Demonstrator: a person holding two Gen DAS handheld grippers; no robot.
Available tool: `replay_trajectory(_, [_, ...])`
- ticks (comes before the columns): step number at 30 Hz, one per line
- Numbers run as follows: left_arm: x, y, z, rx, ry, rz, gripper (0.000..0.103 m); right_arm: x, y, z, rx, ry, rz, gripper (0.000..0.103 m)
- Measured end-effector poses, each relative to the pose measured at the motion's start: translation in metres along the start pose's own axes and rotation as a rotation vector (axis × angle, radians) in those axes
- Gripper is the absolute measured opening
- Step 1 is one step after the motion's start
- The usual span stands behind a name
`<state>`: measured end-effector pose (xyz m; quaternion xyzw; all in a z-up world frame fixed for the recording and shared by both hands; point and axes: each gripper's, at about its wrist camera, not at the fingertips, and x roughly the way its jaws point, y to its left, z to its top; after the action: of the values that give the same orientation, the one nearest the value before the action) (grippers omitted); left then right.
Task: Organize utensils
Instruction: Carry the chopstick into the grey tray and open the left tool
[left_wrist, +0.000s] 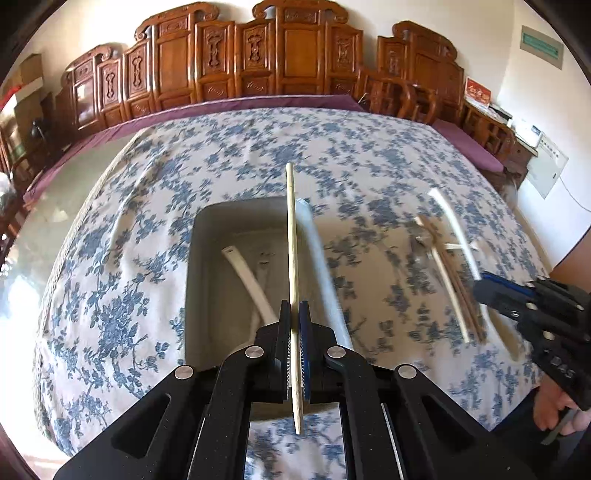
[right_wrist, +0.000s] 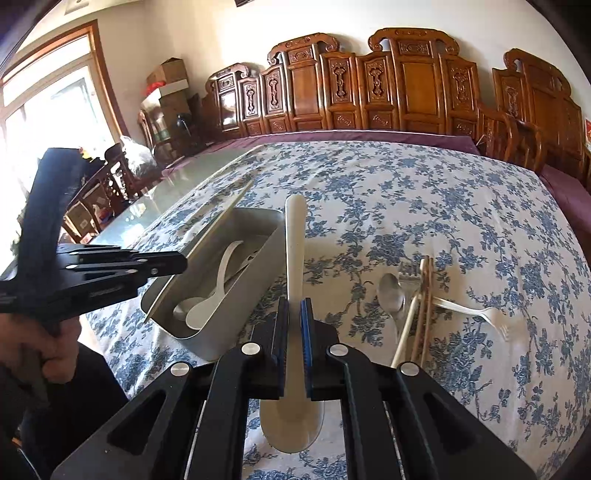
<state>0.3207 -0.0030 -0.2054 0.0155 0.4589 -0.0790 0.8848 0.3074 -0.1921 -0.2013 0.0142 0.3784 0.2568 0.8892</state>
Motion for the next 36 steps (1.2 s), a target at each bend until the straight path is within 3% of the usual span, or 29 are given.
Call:
replay_trajectory(13, [0.049,0.023,-0.004,-0.018,0.078,-0.004,0.003,0.018,-0.002,-0.009,0.006,0.067,-0.012,0.008])
replay_trajectory(23, [0.053,0.029,-0.007,-0.034,0.081,-0.022,0.004,0.029,0.001,-0.005,0.004,0.093,-0.045,0.008])
replay_trajectory(29, [0.034,0.039,-0.003,-0.065,0.033,-0.038,0.004,0.028,0.010,0.005,-0.013,0.092,-0.055,0.008])
replay_trajectory(36, [0.005,0.056,0.004,-0.057,-0.053,0.012,0.004,0.036,0.030,0.025,0.018,0.083,-0.009,0.008])
